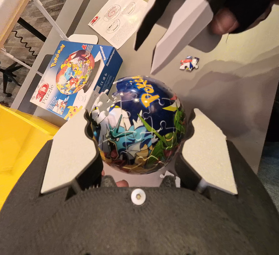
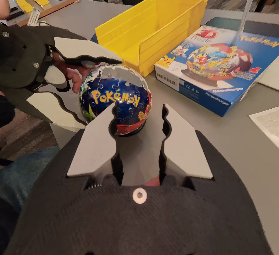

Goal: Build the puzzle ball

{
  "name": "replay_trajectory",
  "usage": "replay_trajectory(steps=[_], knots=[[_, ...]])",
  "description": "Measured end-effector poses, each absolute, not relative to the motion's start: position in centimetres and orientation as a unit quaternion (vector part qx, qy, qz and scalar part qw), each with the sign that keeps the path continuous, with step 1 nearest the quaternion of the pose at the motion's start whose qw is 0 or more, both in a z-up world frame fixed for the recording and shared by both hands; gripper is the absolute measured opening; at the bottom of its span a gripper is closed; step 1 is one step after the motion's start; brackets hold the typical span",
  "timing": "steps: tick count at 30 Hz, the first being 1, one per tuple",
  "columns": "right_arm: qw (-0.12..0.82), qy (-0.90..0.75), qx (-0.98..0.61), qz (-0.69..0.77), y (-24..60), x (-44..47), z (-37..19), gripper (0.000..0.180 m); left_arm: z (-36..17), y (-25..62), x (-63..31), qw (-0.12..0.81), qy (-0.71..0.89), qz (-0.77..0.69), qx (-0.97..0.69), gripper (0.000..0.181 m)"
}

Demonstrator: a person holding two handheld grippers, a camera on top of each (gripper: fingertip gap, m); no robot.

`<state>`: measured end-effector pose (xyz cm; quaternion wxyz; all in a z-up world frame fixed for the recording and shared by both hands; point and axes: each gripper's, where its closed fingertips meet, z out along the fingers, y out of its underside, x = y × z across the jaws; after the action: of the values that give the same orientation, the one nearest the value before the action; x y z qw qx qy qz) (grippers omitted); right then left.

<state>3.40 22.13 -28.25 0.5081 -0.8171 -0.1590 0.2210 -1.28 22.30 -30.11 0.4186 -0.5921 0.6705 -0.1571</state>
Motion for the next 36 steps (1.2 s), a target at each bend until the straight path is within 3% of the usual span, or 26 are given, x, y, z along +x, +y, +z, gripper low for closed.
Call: replay_trajectory(steps=[28, 36], knots=[[0.529, -0.257, -0.795, 0.151, 21.6, -0.1, -27.6, 0.065, -30.1, 22.2, -1.3, 0.421, 0.672, -0.154, -0.589, 0.121], [0.541, -0.263, -0.788, 0.134, 21.4, 0.0, -27.1, 0.059, -30.0, 22.2, -1.3, 0.42, 0.673, -0.153, -0.589, 0.122]])
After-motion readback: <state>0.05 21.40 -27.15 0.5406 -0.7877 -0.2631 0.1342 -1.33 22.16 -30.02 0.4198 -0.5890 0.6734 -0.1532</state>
